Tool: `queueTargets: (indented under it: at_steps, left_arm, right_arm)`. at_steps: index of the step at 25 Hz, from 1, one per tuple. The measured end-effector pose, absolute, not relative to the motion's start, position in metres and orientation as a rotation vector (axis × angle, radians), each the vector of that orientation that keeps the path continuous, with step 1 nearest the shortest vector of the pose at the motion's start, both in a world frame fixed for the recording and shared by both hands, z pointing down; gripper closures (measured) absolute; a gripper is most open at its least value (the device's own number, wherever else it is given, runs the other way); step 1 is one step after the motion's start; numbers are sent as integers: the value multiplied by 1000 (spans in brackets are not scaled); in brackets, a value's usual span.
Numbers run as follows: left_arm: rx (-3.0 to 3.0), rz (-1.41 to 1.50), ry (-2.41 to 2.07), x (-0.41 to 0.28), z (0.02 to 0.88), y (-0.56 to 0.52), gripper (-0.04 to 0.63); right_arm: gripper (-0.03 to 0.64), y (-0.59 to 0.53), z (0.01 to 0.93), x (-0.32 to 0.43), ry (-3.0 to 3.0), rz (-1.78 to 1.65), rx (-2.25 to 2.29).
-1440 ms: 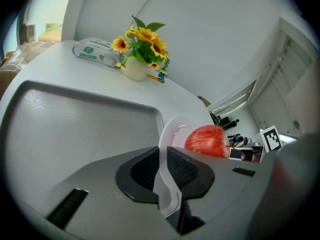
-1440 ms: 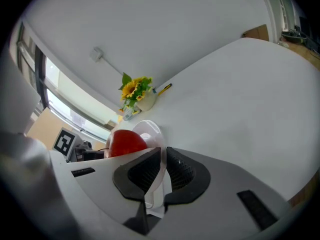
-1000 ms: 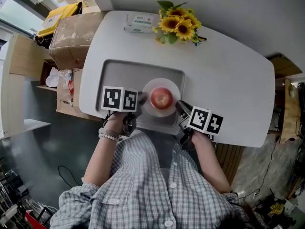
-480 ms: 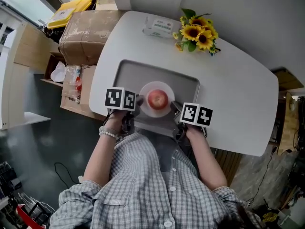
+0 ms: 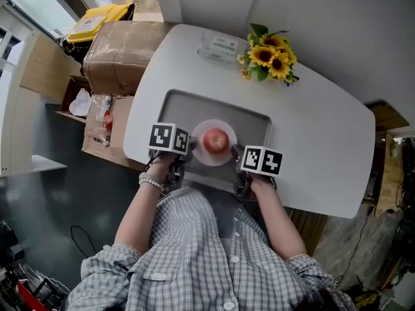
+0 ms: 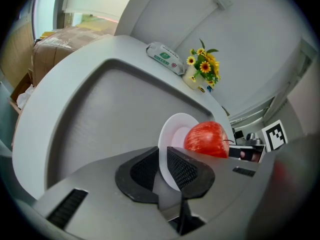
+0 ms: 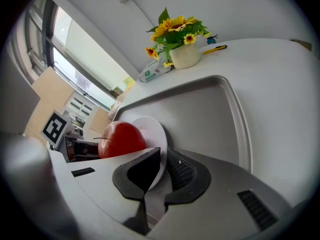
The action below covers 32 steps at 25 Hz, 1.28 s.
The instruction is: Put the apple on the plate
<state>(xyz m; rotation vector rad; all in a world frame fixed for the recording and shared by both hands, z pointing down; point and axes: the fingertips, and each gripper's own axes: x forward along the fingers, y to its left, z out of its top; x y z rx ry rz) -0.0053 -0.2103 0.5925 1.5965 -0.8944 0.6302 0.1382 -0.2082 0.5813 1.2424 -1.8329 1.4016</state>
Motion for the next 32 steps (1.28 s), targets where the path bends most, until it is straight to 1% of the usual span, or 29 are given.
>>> queueTargets:
  at_steps: [6,10,13,16,19,22,26,32]
  left_arm:
    - [1609,593,-883,-6,592,-211,542]
    - [1608,512,-868,-6,585,-214,541]
    - [1622,487,-895,-11,577,-217,543]
    - [1679,517,-929,-18,562,-219,543]
    - [1762,532,-989,-25,539,-224,543]
    - [1863,486,-1036,-27,507,-229,561]
    - [1998,353,-1093,-22,457,-235,581]
    - [2269,134,-1085,3,370,-231,585]
  right_arm:
    - [568,-212,579,137,-1892,1356,1263]
    - [566,-215,568,141,-1955,1284,1277]
    - [566,-221,551,149,-2003,1251,1341]
    - [568,-228,525,160,-2078,1138,1438]
    - [568,-232,494,169,-2139,963,1482]
    - [569,-232,463,175,-2204,844,1515]
    - [578,-231,420,178,-2306,774,1567]
    - [580,-226,362,175,-2465,600,1570]
